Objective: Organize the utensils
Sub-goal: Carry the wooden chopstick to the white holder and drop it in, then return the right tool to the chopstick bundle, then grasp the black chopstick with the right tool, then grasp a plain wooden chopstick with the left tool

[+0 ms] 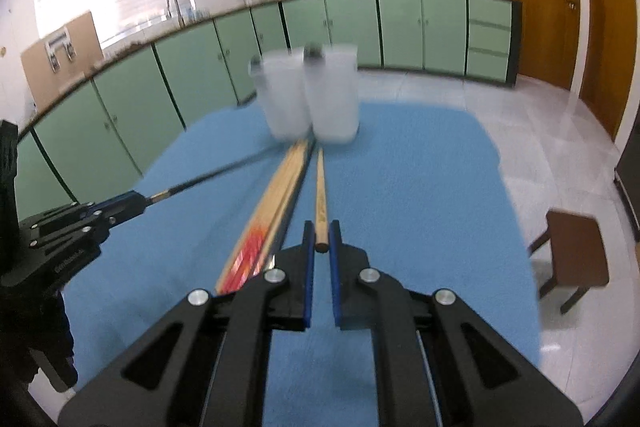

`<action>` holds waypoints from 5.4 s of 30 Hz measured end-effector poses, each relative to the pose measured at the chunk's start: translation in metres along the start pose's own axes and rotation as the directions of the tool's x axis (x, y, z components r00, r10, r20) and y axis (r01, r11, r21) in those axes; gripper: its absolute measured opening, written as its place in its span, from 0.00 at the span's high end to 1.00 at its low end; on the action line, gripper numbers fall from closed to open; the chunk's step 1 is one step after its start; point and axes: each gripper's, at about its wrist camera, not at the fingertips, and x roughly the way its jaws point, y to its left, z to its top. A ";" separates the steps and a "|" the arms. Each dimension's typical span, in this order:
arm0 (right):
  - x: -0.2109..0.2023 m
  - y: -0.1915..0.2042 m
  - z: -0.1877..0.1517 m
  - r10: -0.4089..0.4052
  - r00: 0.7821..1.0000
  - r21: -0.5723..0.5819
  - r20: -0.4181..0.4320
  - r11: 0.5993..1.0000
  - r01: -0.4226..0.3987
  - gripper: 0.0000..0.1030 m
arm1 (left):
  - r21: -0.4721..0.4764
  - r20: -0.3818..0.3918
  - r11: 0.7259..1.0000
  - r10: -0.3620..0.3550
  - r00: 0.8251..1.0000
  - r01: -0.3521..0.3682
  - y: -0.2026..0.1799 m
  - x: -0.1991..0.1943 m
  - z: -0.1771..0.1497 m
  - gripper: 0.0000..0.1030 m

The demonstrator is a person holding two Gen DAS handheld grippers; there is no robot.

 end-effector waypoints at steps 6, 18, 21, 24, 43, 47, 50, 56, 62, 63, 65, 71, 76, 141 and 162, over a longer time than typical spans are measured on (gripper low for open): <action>-0.035 -0.011 0.054 0.027 0.995 -0.017 0.095 1.000 -0.026 0.94 | -0.002 0.106 0.999 -0.037 0.994 0.037 0.010 -0.030 0.051 0.94; -0.036 -0.011 0.151 0.055 0.993 -0.084 0.102 0.995 -0.046 0.94 | 0.023 0.157 0.994 -0.112 0.981 0.110 0.020 -0.015 0.134 0.94; -0.045 -0.010 0.181 0.070 0.988 -0.088 0.136 0.994 -0.058 0.94 | 0.023 0.195 0.992 -0.127 0.973 0.125 0.021 -0.018 0.158 0.94; -0.054 -0.006 0.214 0.082 0.980 -0.092 0.184 0.994 -0.066 0.94 | 0.037 0.261 0.991 -0.132 0.956 0.127 0.017 -0.026 0.189 0.94; 0.043 -0.007 0.287 -0.029 0.984 -0.053 0.178 0.998 0.039 0.94 | 0.005 0.352 1.000 -0.029 0.935 0.029 0.002 0.076 0.285 0.94; 0.059 -0.005 0.277 -0.036 0.991 -0.068 0.130 0.997 0.046 0.88 | -0.039 0.277 0.998 -0.036 0.960 0.048 0.014 0.100 0.266 0.89; 0.051 -0.004 0.268 -0.049 0.988 -0.084 0.148 0.995 0.062 0.63 | -0.046 0.269 0.998 -0.024 0.963 0.038 0.023 0.099 0.260 0.67; 0.023 -0.012 0.238 -0.101 0.975 -0.075 0.199 0.990 0.118 0.36 | -0.023 0.276 1.000 0.003 0.961 0.004 0.026 0.068 0.231 0.39; 0.001 -0.026 0.159 -0.146 0.967 -0.060 0.208 0.985 0.162 0.13 | -0.025 0.226 0.998 0.054 0.972 -0.050 0.028 0.042 0.152 0.12; 0.001 -0.027 0.145 -0.149 0.969 -0.057 0.196 0.985 0.163 0.13 | -0.032 0.212 0.998 0.054 0.976 -0.048 0.029 0.042 0.141 0.12; 0.006 -0.031 0.109 -0.151 0.977 -0.025 0.152 0.987 0.157 0.13 | -0.060 0.168 0.997 0.066 0.984 -0.057 0.032 0.046 0.106 0.11; 0.032 -0.024 0.019 -0.132 0.991 0.038 0.008 0.991 0.132 0.13 | -0.068 -0.002 0.993 0.101 0.995 -0.101 0.033 0.071 0.023 0.11; 0.048 -0.008 -0.033 -0.089 0.992 0.078 -0.086 0.992 0.095 0.13 | -0.050 -0.117 0.992 0.109 0.987 -0.116 0.027 0.082 -0.023 0.11; 0.068 -0.004 -0.062 -0.048 0.978 0.045 -0.201 0.997 0.058 0.94 | 0.028 -0.257 0.997 0.073 0.964 -0.068 -0.007 0.092 -0.059 0.11; 0.070 -0.002 -0.062 -0.061 0.976 0.031 -0.207 0.997 0.069 0.92 | -0.004 -0.231 0.999 0.051 0.972 -0.053 -0.007 0.091 -0.054 0.60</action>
